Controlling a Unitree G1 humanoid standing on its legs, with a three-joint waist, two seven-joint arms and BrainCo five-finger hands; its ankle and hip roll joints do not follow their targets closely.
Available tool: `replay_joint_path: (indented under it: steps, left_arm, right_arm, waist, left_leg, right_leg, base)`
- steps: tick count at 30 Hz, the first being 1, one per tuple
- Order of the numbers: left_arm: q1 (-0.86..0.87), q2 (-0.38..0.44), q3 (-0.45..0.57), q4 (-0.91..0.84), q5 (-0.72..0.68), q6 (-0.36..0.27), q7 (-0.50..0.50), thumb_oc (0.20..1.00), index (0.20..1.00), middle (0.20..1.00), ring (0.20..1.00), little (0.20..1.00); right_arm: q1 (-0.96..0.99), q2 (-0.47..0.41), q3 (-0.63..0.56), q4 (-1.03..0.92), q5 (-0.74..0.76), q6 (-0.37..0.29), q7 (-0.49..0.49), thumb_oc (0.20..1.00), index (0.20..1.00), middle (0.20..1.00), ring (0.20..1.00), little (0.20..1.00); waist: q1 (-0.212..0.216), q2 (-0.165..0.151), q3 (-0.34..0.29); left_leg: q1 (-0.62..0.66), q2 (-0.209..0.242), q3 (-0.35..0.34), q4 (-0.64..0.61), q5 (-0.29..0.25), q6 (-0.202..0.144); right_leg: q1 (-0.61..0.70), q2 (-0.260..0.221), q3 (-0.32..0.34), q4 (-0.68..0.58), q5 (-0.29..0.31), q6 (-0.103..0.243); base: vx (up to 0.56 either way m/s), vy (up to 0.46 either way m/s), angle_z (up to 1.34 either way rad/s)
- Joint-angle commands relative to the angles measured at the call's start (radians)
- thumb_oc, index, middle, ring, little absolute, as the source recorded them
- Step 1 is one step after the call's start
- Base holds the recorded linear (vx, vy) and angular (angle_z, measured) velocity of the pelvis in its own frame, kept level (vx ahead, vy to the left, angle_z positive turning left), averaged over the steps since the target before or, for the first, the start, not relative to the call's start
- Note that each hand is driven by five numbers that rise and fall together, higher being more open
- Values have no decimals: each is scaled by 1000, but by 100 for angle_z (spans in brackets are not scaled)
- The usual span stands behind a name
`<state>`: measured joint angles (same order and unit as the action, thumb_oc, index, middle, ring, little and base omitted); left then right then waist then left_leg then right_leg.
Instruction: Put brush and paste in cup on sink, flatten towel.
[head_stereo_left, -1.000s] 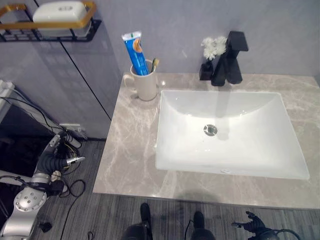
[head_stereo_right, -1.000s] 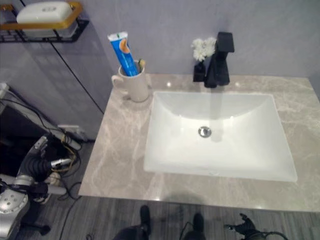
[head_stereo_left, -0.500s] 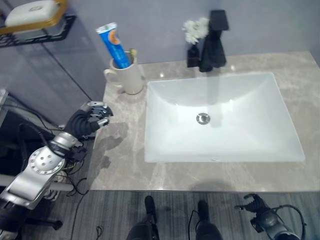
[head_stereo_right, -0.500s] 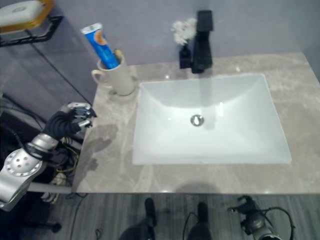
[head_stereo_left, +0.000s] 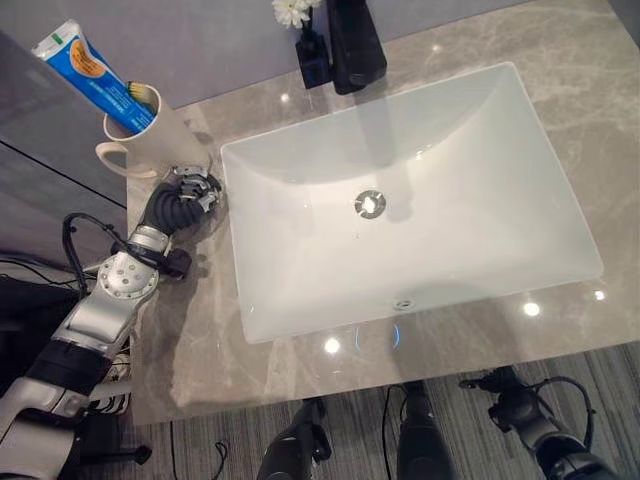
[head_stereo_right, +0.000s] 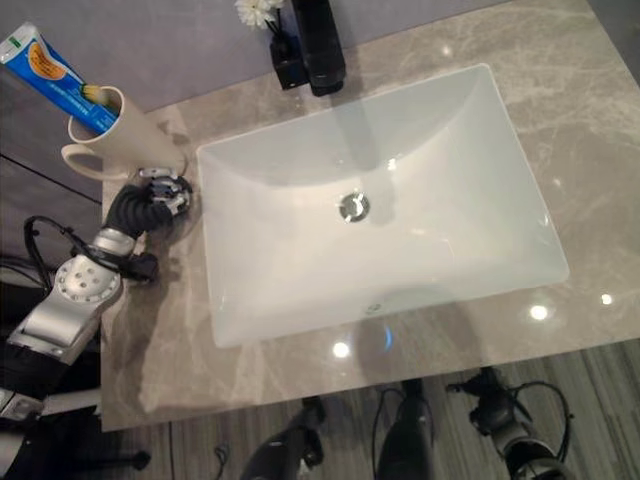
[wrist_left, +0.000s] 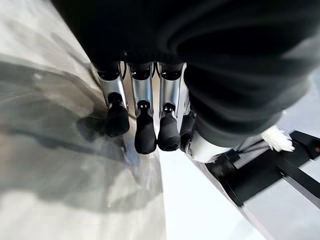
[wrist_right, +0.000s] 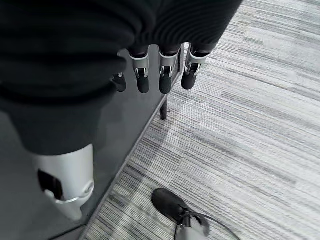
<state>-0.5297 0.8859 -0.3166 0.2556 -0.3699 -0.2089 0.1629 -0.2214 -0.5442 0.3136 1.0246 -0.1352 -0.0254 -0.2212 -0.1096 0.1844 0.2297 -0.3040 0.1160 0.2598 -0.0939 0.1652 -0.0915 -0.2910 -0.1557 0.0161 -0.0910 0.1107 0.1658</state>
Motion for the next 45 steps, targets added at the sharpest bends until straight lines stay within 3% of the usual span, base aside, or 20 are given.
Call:
replay_joint_path:
  steps: [1,11,12,18,25,32,34,40,45]
  left_arm:
    - [-83,-9,47,115,47,12,58,200,200,200,200,200]
    - [-80,5,72,103,42,7,71,200,200,200,200,200]
    - [-24,35,91,22,14,-14,43,200,200,200,200,200]
    - [122,105,165,-60,-6,-23,-6,200,200,200,200,200]
    - [128,160,215,63,15,-11,22,200,200,200,200,200]
    - [-143,135,58,276,29,6,74,200,200,200,200,200]
    - [-301,81,-50,370,9,-2,91,200,200,200,200,200]
    - [-418,32,-149,398,22,-7,107,200,200,200,200,200]
    - [-438,23,-171,394,48,-1,114,200,200,200,200,200]
  right_arm:
    - [-17,8,21,27,33,4,-37,1000,1000,1000,1000,1000]
    - [-15,30,39,114,31,14,-25,1000,1000,1000,1000,1000]
    - [-15,28,24,144,41,16,-21,1000,1000,1000,1000,1000]
    - [-15,15,9,147,45,12,-12,1000,1000,1000,1000,1000]
    - [-25,19,24,109,48,1,-3,1000,1000,1000,1000,1000]
    - [-40,34,54,121,59,2,-4,1000,1000,1000,1000,1000]
    - [-52,45,72,132,73,3,-16,1000,1000,1000,1000,1000]
    - [-65,56,78,115,108,-6,-37,1000,1000,1000,1000,1000]
    - [-48,56,77,109,110,-9,-39,1000,1000,1000,1000,1000]
  waist:
    - [-14,-38,3]
    - [-6,-53,6]
    - [7,-49,5]
    - [21,-39,2]
    - [19,-47,10]
    - [-6,-54,20]
    - [-27,-50,25]
    - [-50,-39,30]
    - [-56,-36,33]
  left_leg:
    - [36,44,-24,7,-14,-59]
    - [34,47,-26,7,-14,-62]
    - [39,45,-31,7,-18,-63]
    - [41,40,-34,7,-21,-63]
    - [36,42,-24,7,-21,-65]
    - [4,46,-32,7,-10,-70]
    - [-12,42,-39,7,-8,-71]
    - [-20,35,-33,7,-12,-70]
    - [-7,35,-20,7,-14,-70]
  right_leg:
    - [-68,-45,-15,4,53,17]
    - [-68,-44,-18,4,49,13]
    - [-59,-47,-25,4,43,14]
    - [-57,-49,-25,4,41,13]
    - [-70,-42,-18,4,42,13]
    - [-92,-43,-26,4,51,13]
    - [-101,-45,-29,4,56,14]
    - [-117,-50,-15,9,61,15]
    - [-115,-51,-5,11,62,15]
  base:
    - [28,-30,-9]
    - [30,-14,0]
    - [42,0,2]
    - [39,11,1]
    - [7,3,0]
    - [-1,-5,2]
    - [2,-8,6]
    - [5,19,10]
    - [11,13,-3]
